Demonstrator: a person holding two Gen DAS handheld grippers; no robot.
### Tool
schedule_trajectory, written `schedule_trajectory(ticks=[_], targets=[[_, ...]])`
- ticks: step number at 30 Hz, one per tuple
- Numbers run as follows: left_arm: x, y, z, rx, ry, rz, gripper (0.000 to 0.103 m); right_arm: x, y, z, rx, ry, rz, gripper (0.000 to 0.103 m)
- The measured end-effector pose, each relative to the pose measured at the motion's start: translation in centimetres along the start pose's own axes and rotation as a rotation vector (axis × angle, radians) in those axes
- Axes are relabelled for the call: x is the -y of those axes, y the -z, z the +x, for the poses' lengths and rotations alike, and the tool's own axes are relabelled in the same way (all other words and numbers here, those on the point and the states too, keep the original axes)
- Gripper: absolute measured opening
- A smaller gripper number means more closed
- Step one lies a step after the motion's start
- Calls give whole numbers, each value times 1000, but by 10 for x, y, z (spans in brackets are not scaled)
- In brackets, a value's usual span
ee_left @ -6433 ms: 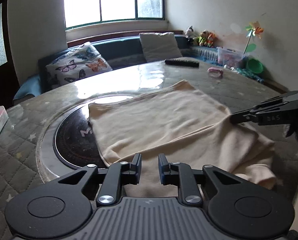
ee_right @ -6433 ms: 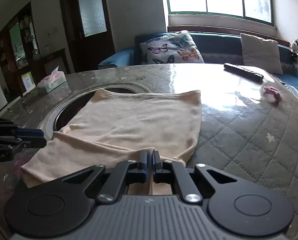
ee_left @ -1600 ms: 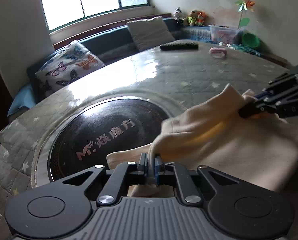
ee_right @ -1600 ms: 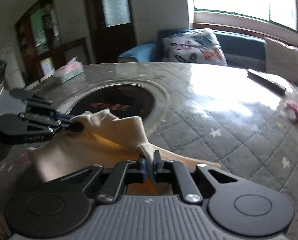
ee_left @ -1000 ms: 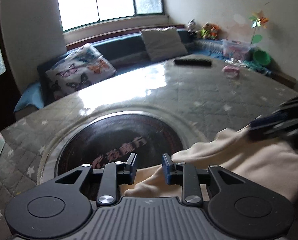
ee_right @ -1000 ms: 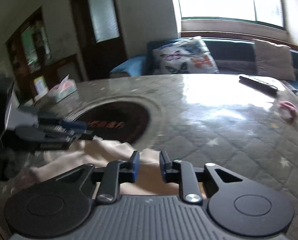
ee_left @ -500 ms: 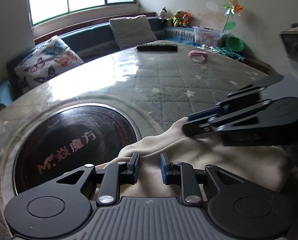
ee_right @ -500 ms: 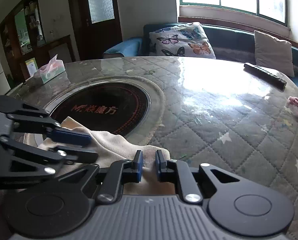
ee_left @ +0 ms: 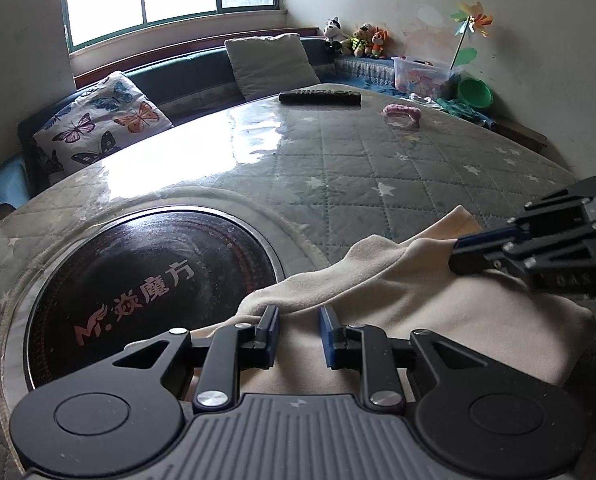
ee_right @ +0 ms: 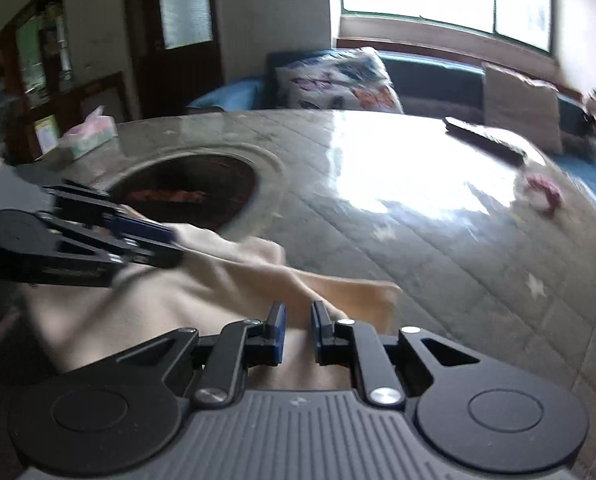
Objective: Fold clothes
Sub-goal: 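Lower the folded hem onto the shirt and open both grippers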
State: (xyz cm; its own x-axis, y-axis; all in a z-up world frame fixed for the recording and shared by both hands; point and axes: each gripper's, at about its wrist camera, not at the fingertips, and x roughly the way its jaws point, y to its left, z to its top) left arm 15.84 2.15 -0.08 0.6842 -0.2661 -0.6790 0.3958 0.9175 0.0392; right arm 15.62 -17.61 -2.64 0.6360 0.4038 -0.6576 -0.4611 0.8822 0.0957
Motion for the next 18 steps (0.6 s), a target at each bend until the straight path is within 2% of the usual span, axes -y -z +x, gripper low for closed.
schedule_trajectory(ticks=[4,7,10,18], targets=[[0,5,-18,24,-18,7,28,-2,-6,-3,21,4,-6,10],[-4,14,-37,43,-33,-3,30,-5,-8,-12,36,-7,-20,14],[-5,27,-55,60,-49,-2,30,-17,-5,-23,45,-42,-57,22],[4,68,-82,68,-66,8,30,-66,11,-38,57,-145,-197,25]])
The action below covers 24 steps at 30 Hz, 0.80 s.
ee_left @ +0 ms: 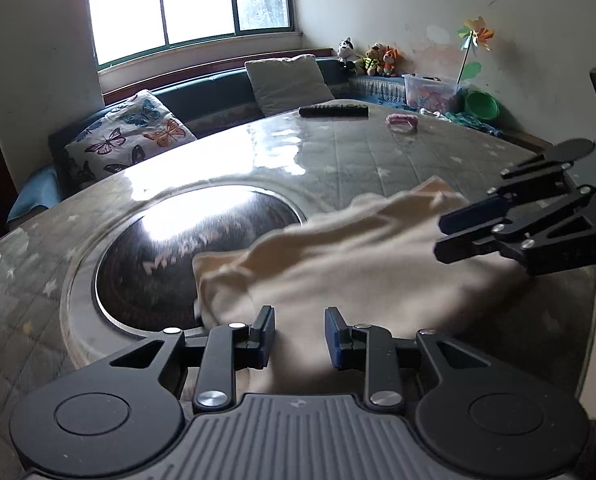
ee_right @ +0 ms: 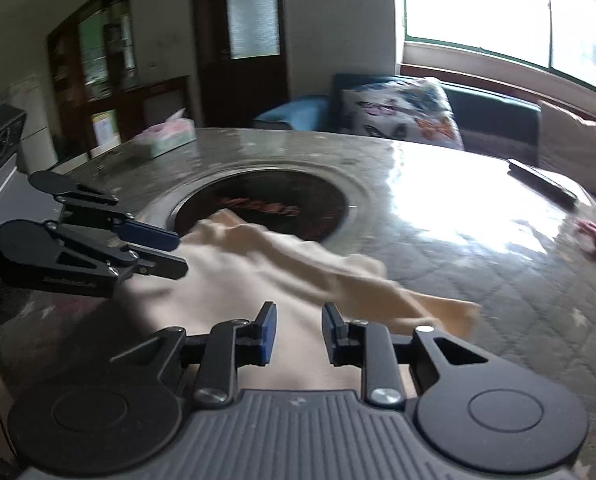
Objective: Fold clothes
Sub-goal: 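Lower the folded hem onto the shirt and open both grippers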
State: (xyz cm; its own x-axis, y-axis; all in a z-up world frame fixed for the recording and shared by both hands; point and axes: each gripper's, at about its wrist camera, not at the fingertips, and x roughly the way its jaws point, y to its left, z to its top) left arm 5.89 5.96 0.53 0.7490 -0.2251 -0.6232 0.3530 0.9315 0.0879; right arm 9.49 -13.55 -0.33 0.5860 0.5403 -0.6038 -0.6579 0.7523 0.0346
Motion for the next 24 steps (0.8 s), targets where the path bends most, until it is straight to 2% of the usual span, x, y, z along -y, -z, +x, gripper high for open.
schedule_trajectory(ticks=[4,10,14,18,21,24], targets=[[5,12,-3,10,-15,-1,30,-17,9,5,-17,-26,-34,25],[6,15,-4,33,-28,-6,30,-26,24,3,-14,2,-80,26],[0,19,-8,40,-40,-25,35,-16,32,-8,-12,9,-51,30],[-9,21,-10,33,-43,-94,37,-1,43,-20,-12,13,-7,34],[-10,19,-18,50,-75,-117,37,7,46,-30,-9,18,23,34],[-14,20,-22,54,-135,-167,42,16,49,-41,-4,19,65,35]])
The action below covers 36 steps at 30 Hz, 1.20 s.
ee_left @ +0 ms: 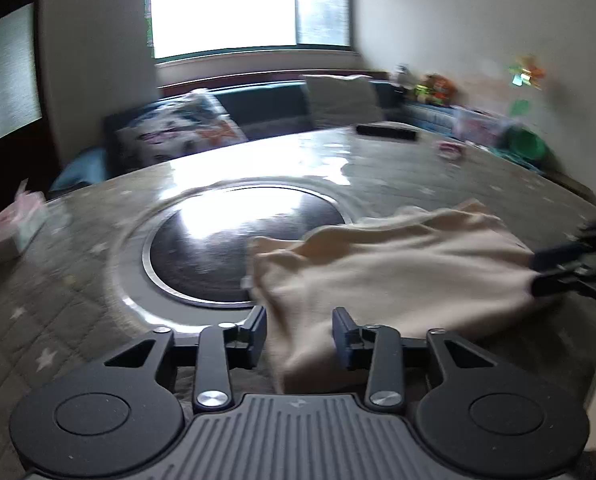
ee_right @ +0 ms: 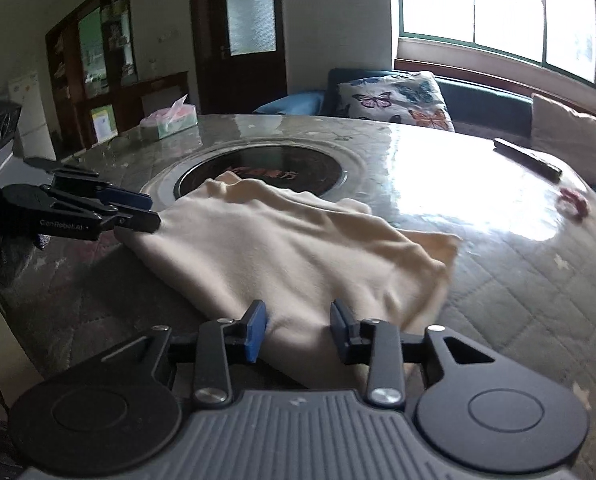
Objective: Fold clothes
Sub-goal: 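Lower the folded hem onto the shirt and open both grippers, then push the folded shirt edges inward with both grippers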
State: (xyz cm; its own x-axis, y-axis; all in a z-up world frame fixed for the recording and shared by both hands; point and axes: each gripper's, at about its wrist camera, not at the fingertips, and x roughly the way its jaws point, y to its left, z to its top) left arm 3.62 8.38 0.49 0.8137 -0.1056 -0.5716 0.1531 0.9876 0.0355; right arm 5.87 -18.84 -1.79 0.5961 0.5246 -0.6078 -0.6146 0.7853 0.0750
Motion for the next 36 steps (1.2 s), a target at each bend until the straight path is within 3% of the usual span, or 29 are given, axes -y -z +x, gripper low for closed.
schedule_trajectory(ticks=[5,9,16,19,21,23,28,36], targets=[[-13,1,6,-62,18,-84,43,12,2,-10,9,17,65,37],[-18,0,10,-104,52,-125,42,28,2,-14,15,33,155,47],[-26,-1,13,-161,124,-225,31,56,11,-4,-39,23,322,47],[-21,0,9,-175,142,-217,29,58,11,-2,-48,9,311,40],[-17,1,6,-186,170,-209,27,61,11,-2,-60,-11,305,27],[-12,3,1,-196,197,-197,27,61,11,-5,-67,-7,284,24],[-9,3,-8,-185,199,-146,32,65,6,-12,-89,12,237,25],[-8,-22,-17,-113,169,-58,33,56,-29,-10,-11,35,155,27]])
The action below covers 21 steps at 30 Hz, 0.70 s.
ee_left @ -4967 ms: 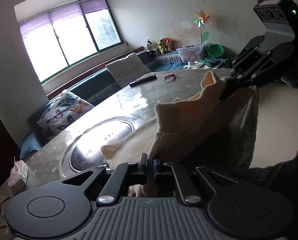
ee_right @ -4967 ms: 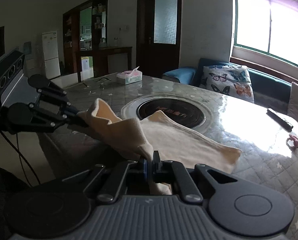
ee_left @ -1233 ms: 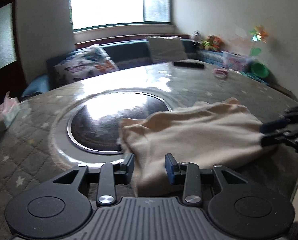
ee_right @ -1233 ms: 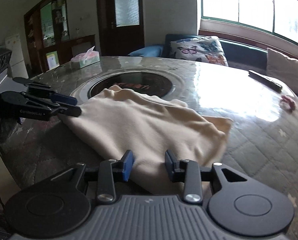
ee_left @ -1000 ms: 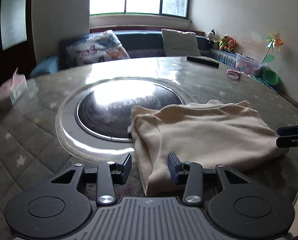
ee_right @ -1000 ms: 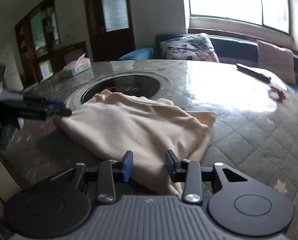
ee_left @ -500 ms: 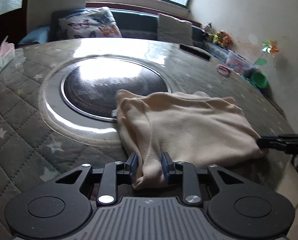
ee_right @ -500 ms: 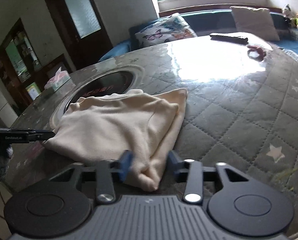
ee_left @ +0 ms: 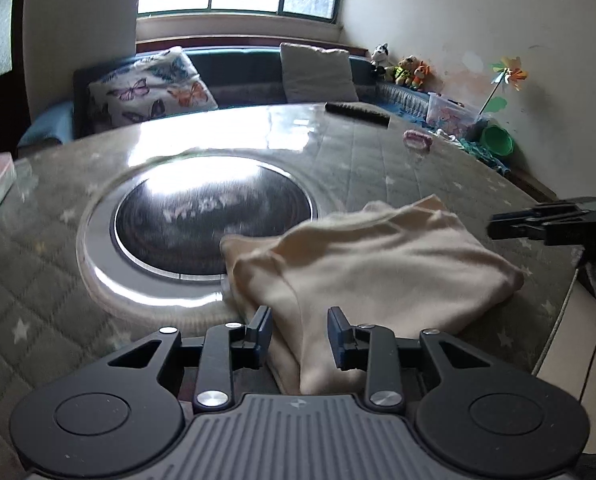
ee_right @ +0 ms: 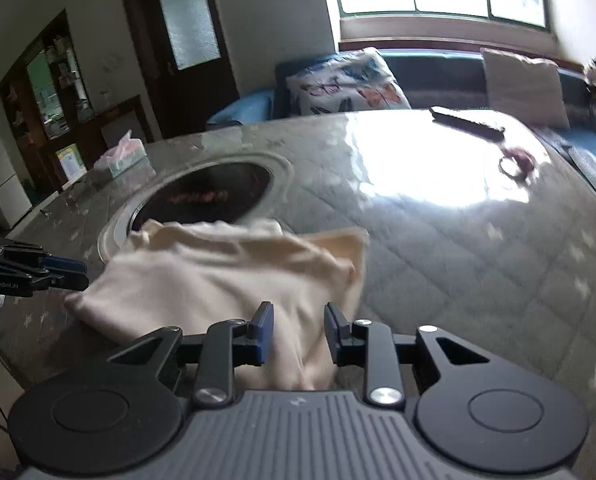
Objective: Fold clothes
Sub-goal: 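Push the folded shirt edges inward with both grippers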
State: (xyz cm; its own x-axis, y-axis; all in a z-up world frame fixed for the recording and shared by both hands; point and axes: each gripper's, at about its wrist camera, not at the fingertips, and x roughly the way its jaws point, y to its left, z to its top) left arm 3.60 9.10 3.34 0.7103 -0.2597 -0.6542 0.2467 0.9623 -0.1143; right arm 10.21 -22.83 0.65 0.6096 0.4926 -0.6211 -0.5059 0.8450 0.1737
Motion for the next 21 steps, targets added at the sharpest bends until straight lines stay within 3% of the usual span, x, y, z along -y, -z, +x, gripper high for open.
schedule_trajectory(ticks=[11,21], targets=[[18,-41,55,-12,74,35,29,-14,-33,65,-26,-12,-42,21],[19,-63,113,-80,66,38,27,-11,-34,97,-84,47,-32,18]])
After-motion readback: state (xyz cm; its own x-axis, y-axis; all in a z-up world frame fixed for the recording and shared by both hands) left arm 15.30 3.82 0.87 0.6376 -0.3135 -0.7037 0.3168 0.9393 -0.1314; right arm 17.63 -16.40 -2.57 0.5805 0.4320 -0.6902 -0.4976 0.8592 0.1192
